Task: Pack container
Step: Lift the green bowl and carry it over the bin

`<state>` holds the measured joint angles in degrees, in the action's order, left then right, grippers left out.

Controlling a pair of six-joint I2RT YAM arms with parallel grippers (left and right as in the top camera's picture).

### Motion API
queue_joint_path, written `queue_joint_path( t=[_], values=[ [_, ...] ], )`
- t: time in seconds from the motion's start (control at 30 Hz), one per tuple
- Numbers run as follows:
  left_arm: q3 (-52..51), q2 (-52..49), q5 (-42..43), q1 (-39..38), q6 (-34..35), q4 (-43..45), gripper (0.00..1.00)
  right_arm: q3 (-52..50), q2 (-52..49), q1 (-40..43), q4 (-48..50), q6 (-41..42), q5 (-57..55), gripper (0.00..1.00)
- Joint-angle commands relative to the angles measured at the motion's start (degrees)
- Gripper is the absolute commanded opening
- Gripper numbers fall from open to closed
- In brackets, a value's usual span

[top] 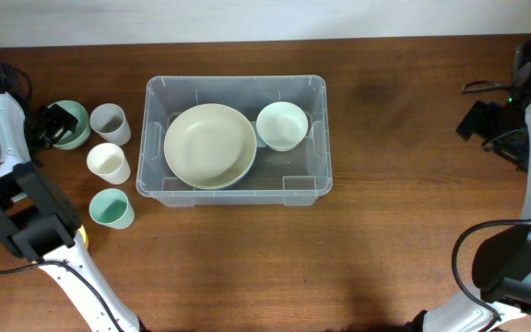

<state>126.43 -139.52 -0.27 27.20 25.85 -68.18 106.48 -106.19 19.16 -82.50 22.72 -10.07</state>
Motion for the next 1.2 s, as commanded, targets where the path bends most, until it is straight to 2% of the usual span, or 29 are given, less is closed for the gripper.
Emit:
queue_joint_path(
  t=[0.0,0.27,0.3,0.33,0.37,0.43,0.5,0.57,0.63,0.77,0.9,1.0,1.17],
  values=[
    [-0.42,-3.23,-0.59,0.72,1.60,0.00,0.99,-0.09,-0.11,0.37,0.00,0.44,-0.74,0.99],
    [-0.42,-4.26,-0.42,0.72,1.60,0.09,0.97,-0.09,-0.11,0.37,0.00,0.44,-0.72,0.99],
    [-0.42,-4.28,-0.42,0.72,1.60,0.07,0.91,-0.09,-0.11,0.37,0.00,0.44,-0.72,0.99],
    [-0.42,-4.26,-0.42,0.72,1.60,0.07,0.79,-0.09,-0.11,0.37,0.02,0.44,-0.74,0.99],
    [-0.42,-4.26,-0.42,0.72,1.60,0.07,0.63,-0.09,-0.11,0.37,0.00,0.44,-0.72,0.99],
    [-0.42,-4.26,-0.42,0.72,1.60,0.09,0.52,-0.09,-0.11,0.37,0.00,0.44,-0.72,0.99],
    [-0.42,-4.26,-0.66,0.76,1.57,0.26,0.45,-0.09,-0.11,0.37,0.00,0.44,-0.74,0.99],
    [-0.37,-4.26,-0.66,1.18,1.57,0.81,0.31,-0.09,-0.11,0.37,0.00,0.44,-0.74,0.99],
    [-0.04,-4.26,-0.63,2.01,1.57,0.87,0.22,-0.09,-0.11,0.37,0.00,0.44,-0.74,0.99],
    [2.10,-4.24,-0.63,4.85,1.55,-0.92,0.21,-0.09,-0.11,0.37,0.00,0.44,-0.74,0.99],
    [7.34,-4.24,-0.61,8.85,1.55,-4.90,0.03,-0.09,-0.11,0.37,0.00,0.44,-0.74,0.99],
    [12.90,-4.24,-0.20,11.50,1.53,-8.63,0.02,-0.09,-0.11,0.37,0.00,0.44,-0.74,0.99],
    [25.97,-4.17,7.17,14.56,0.35,-12.94,0.01,-0.09,-0.11,0.37,0.00,0.44,-0.74,0.99]
  ],
)
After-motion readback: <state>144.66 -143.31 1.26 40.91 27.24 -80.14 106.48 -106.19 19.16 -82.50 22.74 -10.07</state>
